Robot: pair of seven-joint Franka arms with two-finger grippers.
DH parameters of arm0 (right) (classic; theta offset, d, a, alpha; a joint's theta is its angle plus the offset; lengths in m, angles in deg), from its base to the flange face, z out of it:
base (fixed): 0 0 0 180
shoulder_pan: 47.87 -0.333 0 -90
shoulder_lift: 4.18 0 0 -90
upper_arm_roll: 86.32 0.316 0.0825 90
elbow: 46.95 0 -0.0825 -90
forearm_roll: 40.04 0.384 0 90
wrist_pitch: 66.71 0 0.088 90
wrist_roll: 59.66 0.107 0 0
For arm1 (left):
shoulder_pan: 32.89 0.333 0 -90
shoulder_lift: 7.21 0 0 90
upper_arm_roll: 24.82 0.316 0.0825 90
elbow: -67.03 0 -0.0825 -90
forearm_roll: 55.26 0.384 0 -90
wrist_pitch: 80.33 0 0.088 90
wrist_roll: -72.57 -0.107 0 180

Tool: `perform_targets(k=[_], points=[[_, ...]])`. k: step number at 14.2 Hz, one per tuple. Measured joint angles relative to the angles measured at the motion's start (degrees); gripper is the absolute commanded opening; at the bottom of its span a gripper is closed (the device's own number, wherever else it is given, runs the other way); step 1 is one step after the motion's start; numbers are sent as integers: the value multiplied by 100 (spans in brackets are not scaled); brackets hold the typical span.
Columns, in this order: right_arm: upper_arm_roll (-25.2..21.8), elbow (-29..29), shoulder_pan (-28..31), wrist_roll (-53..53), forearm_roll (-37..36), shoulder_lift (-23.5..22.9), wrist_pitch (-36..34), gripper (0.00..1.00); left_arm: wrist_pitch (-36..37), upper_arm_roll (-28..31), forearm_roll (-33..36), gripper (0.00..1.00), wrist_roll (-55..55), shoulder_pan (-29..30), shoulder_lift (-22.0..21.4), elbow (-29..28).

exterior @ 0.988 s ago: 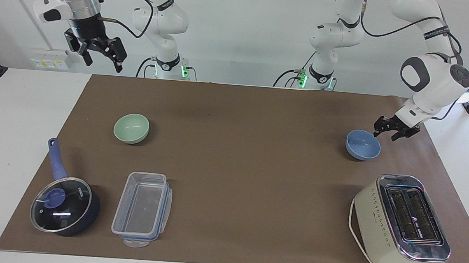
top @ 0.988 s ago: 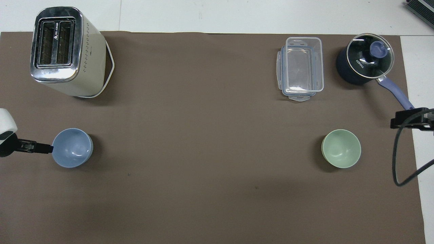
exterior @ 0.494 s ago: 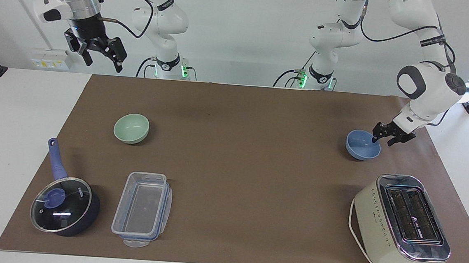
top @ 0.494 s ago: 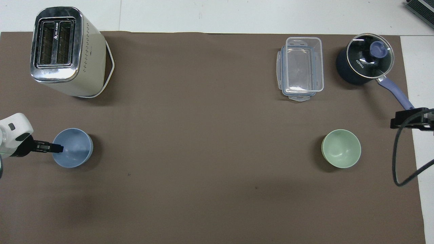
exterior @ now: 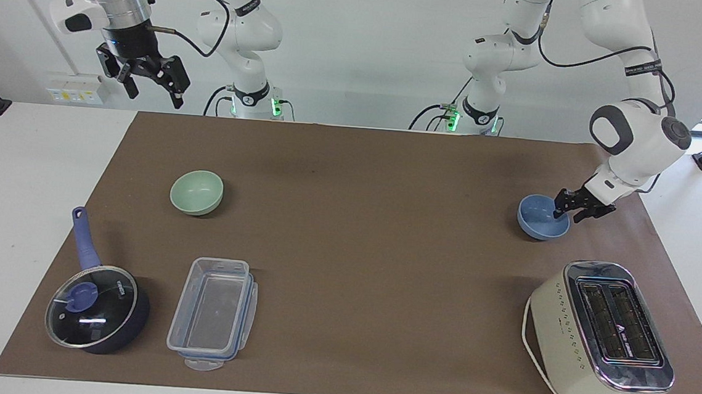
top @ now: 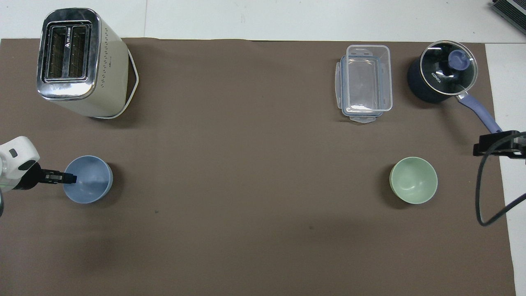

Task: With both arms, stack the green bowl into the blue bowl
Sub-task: 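Reach the left gripper to the rim of the light blue bowl, then grasp the blue bowl rim and drag it toward the table center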

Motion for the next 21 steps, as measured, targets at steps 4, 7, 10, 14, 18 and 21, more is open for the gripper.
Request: perform_targets(k=[4,7,10,14,18,21], points=[[0,0,0,0,0,0,0,100,-1,1,-10,0,5,6,0,-1],[0,0,0,0,0,0,0,100,1,0,-13,0,5,7,-1,0],[0,0,0,0,0,0,0,100,129,-29,-14,0,5,4,-39,35],[0,0,0,0,0,0,0,100,321,-108,-24,0,213,-215,-341,97],[0,0,0,0,0,0,0,100,467,-153,-28,0,1071,-995,-635,98],[0,0,0,0,0,0,0,100,444,-181,-28,0,1851,-1630,-646,98]])
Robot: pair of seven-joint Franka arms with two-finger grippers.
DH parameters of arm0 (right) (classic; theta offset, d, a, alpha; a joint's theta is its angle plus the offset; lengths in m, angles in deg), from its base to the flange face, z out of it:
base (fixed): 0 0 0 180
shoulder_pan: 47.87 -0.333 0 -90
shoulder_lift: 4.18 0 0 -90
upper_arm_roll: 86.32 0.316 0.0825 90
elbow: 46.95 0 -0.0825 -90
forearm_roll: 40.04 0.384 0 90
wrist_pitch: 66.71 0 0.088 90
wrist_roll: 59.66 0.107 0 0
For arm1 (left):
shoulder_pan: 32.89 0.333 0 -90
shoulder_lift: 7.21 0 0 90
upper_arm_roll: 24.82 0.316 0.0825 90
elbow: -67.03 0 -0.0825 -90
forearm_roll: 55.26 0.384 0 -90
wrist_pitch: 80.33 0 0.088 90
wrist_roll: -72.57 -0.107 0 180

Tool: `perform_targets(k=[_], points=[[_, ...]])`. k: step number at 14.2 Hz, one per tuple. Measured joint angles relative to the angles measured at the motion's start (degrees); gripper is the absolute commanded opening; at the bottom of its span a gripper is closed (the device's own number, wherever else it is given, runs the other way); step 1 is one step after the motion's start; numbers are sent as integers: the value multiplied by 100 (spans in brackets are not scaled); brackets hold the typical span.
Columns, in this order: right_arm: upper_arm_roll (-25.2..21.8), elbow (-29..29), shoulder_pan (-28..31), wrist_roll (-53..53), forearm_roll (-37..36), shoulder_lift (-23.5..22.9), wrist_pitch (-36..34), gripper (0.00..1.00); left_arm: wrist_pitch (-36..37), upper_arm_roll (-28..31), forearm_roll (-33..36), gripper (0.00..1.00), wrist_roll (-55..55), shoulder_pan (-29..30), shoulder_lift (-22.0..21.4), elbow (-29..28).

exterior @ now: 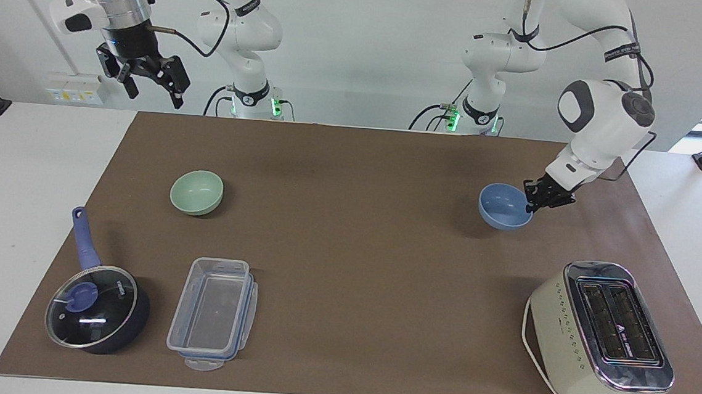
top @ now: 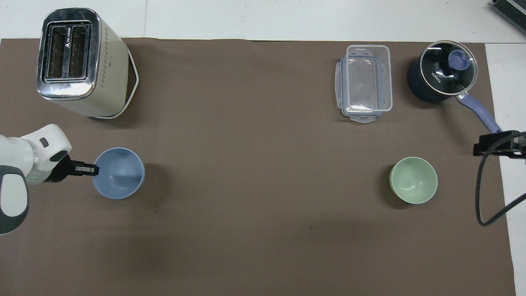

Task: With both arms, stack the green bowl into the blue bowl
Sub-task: 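Grasp the blue bowl rim and drag it toward the table center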

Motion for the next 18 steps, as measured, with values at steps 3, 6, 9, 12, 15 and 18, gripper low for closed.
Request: perform_targets(k=[3,6,9,12,15,18], points=[[0,0,0,0,0,0,0,100,-163,-15,0,0,907,-681,15,-2],[0,0,0,0,0,0,0,100,-465,-22,0,0,1868,-1363,80,-4],[0,0,0,0,0,0,0,100,-822,-39,19,0,3205,-2087,222,8],[0,0,0,0,0,0,0,100,-1334,-64,26,0,4358,-2777,553,96],[0,0,0,0,0,0,0,100,-1443,-74,27,0,4790,-3179,836,145],[0,0,0,0,0,0,0,100,-1438,-61,27,0,4814,-3213,898,144]])
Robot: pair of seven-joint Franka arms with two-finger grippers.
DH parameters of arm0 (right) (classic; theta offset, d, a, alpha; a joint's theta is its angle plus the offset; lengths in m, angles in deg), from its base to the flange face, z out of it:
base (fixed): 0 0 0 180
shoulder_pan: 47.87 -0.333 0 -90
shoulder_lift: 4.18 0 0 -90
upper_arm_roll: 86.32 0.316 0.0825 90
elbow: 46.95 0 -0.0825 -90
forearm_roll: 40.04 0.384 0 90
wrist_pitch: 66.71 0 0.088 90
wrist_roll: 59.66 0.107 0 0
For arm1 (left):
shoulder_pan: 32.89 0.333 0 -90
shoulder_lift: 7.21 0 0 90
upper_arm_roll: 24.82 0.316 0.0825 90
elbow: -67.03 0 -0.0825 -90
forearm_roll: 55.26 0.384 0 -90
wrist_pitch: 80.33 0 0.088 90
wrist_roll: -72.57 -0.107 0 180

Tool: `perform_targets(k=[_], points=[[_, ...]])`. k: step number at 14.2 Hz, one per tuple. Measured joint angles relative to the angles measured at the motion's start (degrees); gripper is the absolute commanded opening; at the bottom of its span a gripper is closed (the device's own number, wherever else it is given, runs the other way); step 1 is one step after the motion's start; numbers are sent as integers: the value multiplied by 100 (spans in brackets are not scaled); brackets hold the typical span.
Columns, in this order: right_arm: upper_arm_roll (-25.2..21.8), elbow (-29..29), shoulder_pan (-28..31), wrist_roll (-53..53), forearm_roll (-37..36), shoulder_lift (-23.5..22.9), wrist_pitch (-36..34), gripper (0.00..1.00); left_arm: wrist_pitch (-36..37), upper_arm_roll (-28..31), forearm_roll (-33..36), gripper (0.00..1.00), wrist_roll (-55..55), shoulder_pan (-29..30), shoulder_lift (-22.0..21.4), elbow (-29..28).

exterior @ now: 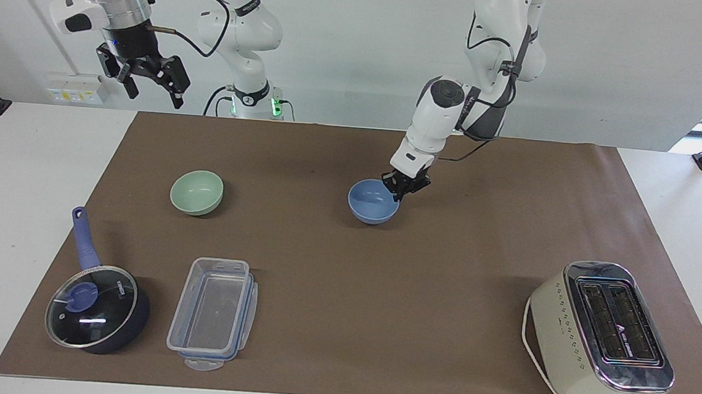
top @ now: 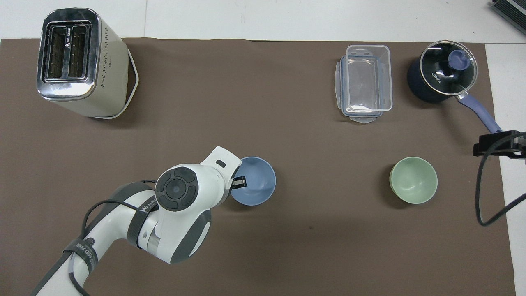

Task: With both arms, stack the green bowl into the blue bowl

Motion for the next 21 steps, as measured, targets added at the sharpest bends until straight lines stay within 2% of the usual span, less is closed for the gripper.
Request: perform_targets(k=[6,7,9,10,12,13,14,18,21], points=[[0,0,0,0,0,0,0,100,18,39,9,0,-104,0,0,-37],[0,0,0,0,0,0,0,100,20,47,9,7,-138,1,0,-43],[0,0,0,0,0,0,0,100,33,51,9,43,-158,1,0,-45],[0,0,0,0,0,0,0,100,56,54,9,57,-174,1,0,-45],[0,0,0,0,0,0,0,100,97,66,9,72,-303,10,0,-45],[0,0,0,0,0,0,0,100,101,71,9,82,-373,20,-1,-43],[0,0,0,0,0,0,0,100,103,73,9,98,-421,31,-1,-39],[0,0,0,0,0,0,0,100,177,105,12,100,-667,44,-9,91],[0,0,0,0,0,0,0,100,553,185,100,100,-1150,252,-123,394]])
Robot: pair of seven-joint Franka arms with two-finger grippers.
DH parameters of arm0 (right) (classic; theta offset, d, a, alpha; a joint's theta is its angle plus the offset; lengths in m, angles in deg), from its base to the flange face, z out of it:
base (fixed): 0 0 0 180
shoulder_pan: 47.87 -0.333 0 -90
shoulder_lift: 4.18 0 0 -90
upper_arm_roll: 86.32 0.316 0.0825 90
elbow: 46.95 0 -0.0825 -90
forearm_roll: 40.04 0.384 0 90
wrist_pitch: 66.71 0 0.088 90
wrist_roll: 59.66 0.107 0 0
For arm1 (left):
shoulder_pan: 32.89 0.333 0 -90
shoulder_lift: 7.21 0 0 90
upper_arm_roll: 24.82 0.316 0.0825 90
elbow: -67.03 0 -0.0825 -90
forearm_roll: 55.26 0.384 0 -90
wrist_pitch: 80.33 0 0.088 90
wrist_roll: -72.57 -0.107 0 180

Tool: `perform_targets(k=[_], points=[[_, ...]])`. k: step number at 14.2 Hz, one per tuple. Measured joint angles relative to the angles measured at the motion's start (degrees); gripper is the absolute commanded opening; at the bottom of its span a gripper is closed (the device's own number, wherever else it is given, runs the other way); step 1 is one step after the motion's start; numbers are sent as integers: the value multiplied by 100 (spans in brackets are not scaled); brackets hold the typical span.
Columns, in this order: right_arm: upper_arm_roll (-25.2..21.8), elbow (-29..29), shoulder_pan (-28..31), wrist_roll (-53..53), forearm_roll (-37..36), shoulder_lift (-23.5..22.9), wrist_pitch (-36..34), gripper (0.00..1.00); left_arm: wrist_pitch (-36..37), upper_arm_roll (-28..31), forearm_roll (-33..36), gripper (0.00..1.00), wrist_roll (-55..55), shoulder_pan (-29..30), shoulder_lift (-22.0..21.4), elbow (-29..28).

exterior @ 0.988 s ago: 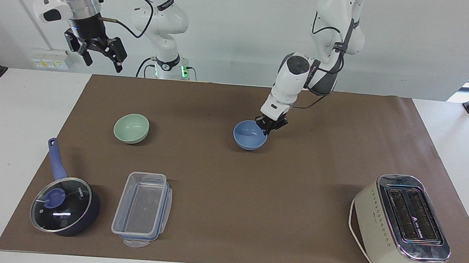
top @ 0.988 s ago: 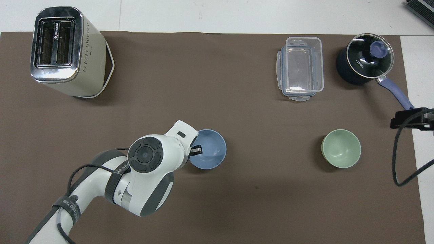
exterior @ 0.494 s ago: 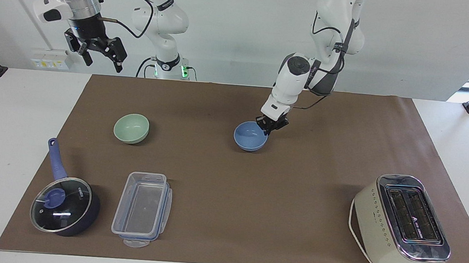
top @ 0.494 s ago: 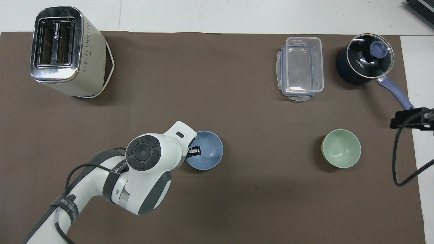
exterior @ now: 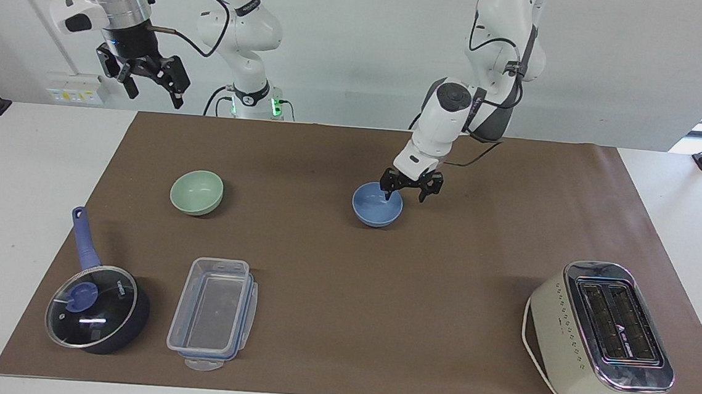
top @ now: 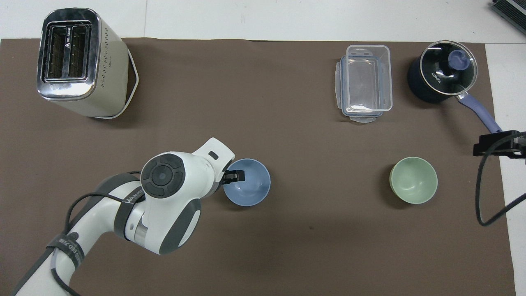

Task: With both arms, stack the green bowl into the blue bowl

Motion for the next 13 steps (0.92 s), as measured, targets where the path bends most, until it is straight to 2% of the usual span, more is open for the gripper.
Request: perform_targets(k=[6,10,13], points=[[-2,0,1,0,0,0,-23,100,1399,43,183,100,-1833,1217,-725,708],[-57,7,8,-94,0,17,-144,100,2335,54,431,100,-3009,2055,-795,1630],[-84,-162,182,-817,0,10,43,100,2685,53,521,100,-3440,2397,-791,2142]])
